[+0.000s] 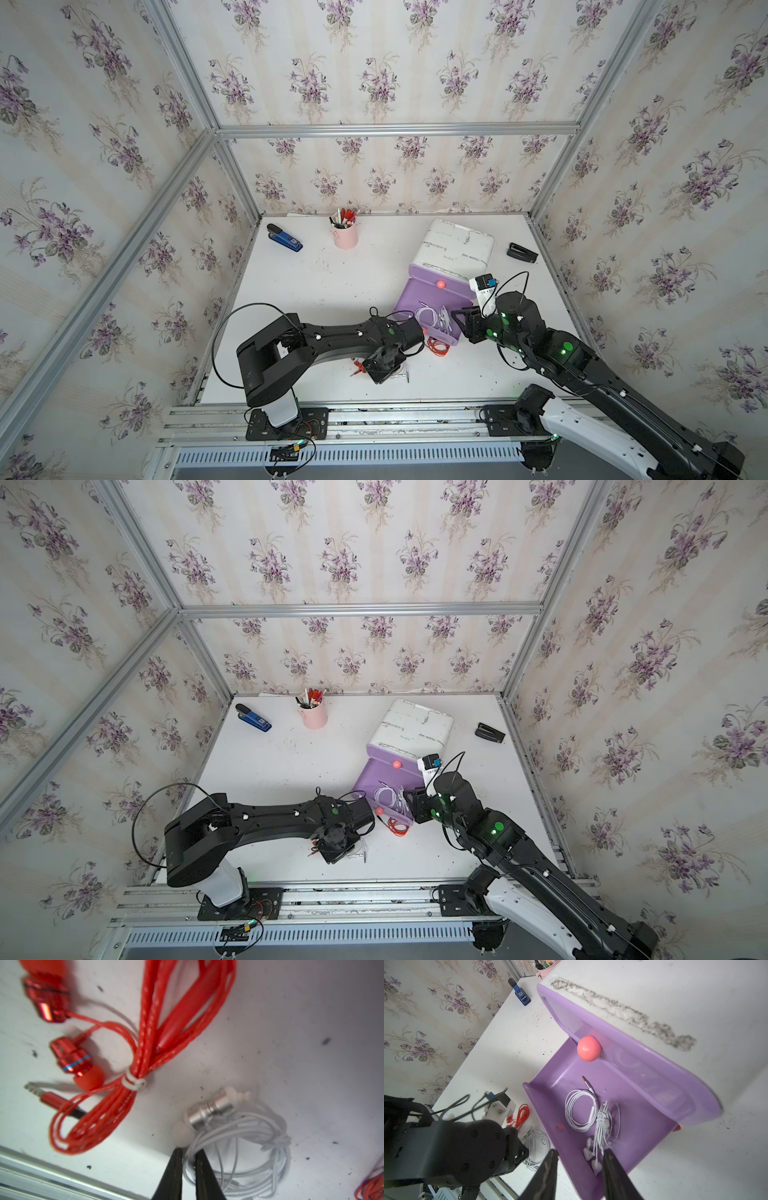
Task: Place the wired earphones into the drawer by color
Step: Pick up the wired earphones from the center of the board.
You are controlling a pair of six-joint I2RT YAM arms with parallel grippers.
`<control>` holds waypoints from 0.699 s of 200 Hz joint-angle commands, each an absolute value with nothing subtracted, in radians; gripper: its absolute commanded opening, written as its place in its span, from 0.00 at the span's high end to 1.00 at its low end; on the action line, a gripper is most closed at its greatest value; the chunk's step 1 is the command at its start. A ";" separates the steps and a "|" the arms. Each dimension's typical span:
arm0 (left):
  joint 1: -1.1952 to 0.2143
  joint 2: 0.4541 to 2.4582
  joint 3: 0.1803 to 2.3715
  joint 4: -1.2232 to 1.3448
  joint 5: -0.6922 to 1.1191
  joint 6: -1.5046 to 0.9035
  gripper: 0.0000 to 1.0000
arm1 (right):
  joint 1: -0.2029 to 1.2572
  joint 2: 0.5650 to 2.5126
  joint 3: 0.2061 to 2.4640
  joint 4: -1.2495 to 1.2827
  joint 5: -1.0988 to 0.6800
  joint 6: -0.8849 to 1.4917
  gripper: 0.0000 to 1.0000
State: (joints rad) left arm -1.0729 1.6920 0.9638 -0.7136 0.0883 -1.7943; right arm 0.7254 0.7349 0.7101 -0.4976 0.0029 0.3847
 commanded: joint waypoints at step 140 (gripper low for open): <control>-1.055 1.347 0.881 -0.780 -0.051 -1.570 1.00 | 0.725 0.796 0.744 -0.420 -0.116 0.424 0.48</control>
